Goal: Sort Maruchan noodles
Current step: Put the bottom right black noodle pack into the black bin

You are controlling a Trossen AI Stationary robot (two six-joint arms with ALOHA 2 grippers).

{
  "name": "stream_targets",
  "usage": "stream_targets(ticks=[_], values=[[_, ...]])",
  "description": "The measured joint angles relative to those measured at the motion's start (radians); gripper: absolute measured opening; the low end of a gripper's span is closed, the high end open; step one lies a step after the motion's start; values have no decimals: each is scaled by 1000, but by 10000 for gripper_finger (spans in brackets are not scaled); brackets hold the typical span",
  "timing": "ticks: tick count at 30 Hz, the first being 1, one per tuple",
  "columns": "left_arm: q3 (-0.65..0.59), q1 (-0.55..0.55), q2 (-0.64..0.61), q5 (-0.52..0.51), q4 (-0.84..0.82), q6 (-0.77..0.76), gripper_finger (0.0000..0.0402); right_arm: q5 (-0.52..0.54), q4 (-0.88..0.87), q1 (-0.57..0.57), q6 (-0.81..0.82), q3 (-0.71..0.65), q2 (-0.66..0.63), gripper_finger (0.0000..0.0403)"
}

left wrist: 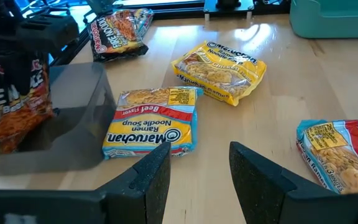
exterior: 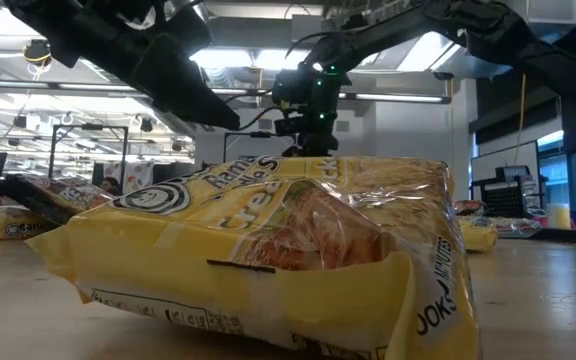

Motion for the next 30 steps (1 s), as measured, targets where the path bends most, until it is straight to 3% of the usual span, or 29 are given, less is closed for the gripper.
stream_targets(ticks=[9,17,30], values=[[0,0,0,-3,4,2,156,212,-17,57,-79,10,-13,101],[0,0,1,-3,15,3,156,193,-103,50,-87,7,11,101],[0,0,1,-3,17,5,156,166,-7,45,-56,-15,34,113]])
